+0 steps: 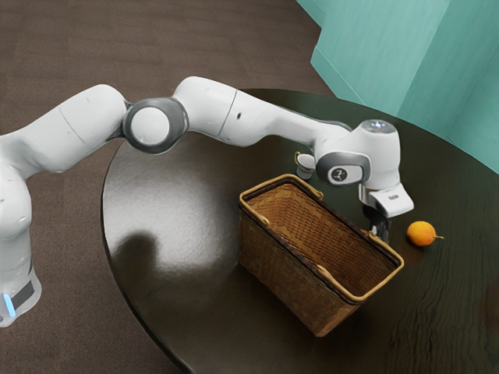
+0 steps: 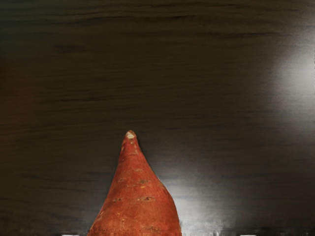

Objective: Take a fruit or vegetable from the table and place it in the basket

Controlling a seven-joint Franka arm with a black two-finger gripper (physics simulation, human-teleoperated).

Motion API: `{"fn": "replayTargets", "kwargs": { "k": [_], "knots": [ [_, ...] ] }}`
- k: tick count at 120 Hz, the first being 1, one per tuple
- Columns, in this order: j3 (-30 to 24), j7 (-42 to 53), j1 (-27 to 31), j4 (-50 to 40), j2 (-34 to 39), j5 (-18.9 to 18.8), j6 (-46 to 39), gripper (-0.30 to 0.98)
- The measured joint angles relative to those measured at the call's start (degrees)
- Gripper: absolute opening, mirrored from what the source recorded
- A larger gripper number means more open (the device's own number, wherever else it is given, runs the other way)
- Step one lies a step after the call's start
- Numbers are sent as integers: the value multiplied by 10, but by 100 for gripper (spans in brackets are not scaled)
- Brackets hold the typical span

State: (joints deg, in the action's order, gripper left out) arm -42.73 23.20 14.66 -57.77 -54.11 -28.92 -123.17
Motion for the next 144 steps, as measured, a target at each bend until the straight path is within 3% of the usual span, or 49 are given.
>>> {"fn": "replayTargets", "kwargs": {
  "k": [15, 42, 61, 92, 114, 132, 144],
  "knots": [
    [2, -9, 0, -1, 2, 8, 16, 32],
    [2, -24, -1, 1, 6, 5, 41, 41],
    [2, -32, -2, 3, 11, 1, 53, 19],
    [4, -39, -10, 4, 40, 0, 88, 15],
    [61, -49, -25, -57, 186, 6, 149, 15],
    [179, -62, -37, -215, 338, 84, 181, 15],
    [212, -73, -40, -297, 421, 124, 192, 15]
  ]
}}
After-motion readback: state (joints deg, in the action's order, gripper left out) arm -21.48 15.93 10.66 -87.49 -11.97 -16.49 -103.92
